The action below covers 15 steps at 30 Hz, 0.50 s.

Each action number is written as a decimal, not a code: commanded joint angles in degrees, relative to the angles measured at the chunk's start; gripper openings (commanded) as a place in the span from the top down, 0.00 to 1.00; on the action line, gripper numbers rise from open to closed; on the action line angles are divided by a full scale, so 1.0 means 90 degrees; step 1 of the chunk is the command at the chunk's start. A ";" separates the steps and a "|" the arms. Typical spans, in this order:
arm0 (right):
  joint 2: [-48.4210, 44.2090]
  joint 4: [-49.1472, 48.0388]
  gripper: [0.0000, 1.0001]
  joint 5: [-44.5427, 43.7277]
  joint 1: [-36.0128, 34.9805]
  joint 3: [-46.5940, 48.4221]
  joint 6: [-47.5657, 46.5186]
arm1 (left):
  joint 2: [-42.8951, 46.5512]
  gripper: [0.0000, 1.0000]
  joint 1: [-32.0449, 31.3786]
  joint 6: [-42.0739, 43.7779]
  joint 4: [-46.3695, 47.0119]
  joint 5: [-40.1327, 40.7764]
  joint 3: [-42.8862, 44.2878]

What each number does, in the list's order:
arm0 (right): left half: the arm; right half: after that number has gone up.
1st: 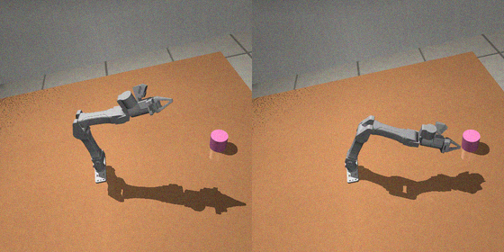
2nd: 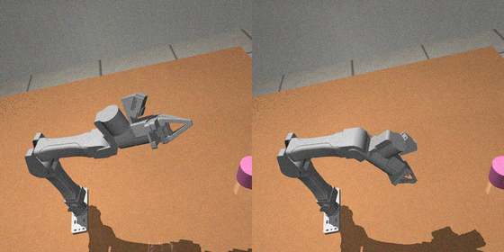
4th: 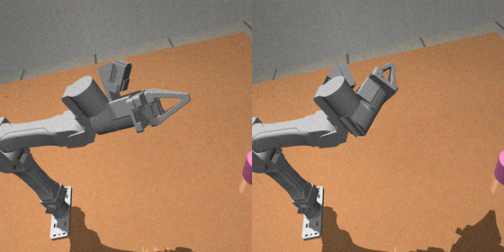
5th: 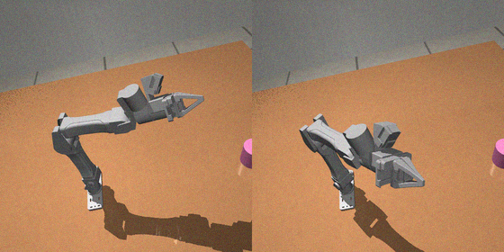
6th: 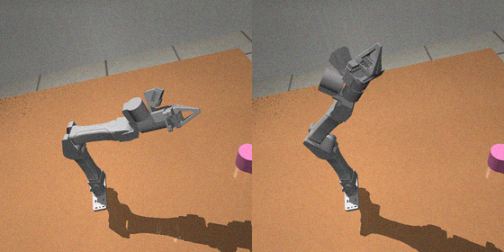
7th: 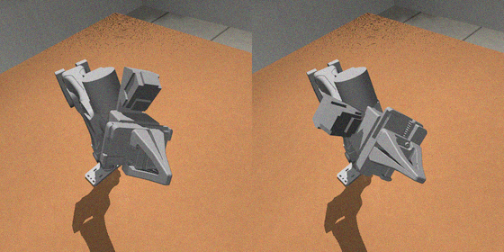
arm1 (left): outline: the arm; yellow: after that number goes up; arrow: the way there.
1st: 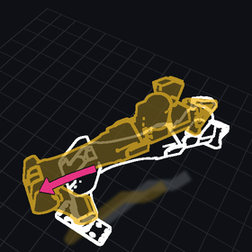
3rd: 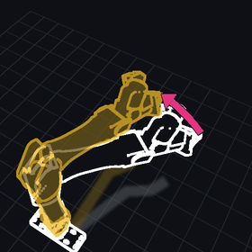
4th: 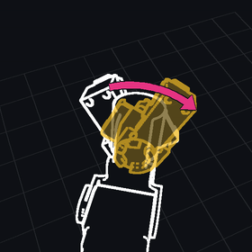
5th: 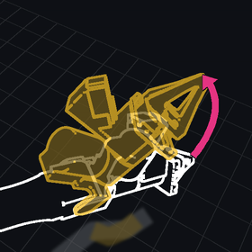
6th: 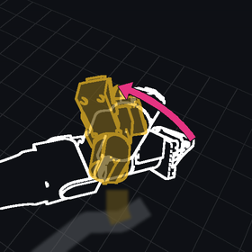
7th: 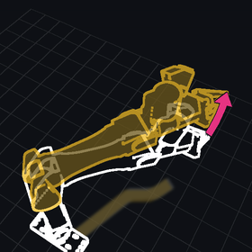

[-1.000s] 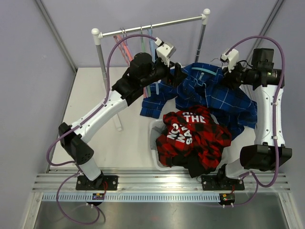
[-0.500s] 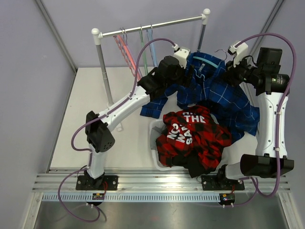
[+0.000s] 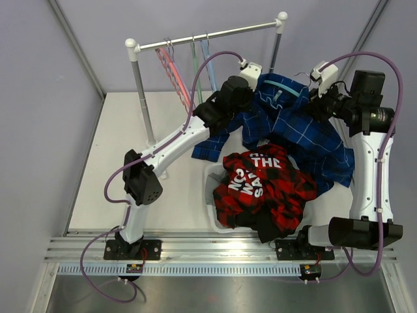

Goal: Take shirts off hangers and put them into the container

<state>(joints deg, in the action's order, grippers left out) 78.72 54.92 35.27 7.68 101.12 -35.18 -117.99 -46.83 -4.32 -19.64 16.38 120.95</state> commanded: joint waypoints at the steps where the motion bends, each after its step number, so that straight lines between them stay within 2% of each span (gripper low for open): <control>1: -0.0397 -0.0262 1.00 -0.0295 0.0025 -0.0296 -0.1047 | 0.0415 1.00 0.0018 0.0682 0.0512 0.0562 0.0146; 7: -0.0572 -0.0135 1.00 -0.0852 0.0064 -0.0698 -0.1970 | 0.0396 1.00 0.0252 0.1173 0.0171 0.0992 0.0155; 10: -0.0709 -0.0164 1.00 -0.0745 0.0113 -0.0796 -0.2107 | 0.0386 1.00 0.0330 0.1280 0.0092 0.1061 0.0165; 15: -0.1021 -0.0252 1.00 0.0026 0.0328 -0.0709 -0.2087 | 0.0103 1.00 0.0437 0.1456 -0.0424 0.1207 0.0585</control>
<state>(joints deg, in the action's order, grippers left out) 74.08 55.35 31.88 8.86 93.27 -51.70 -118.04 -44.49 6.28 -22.59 22.46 121.67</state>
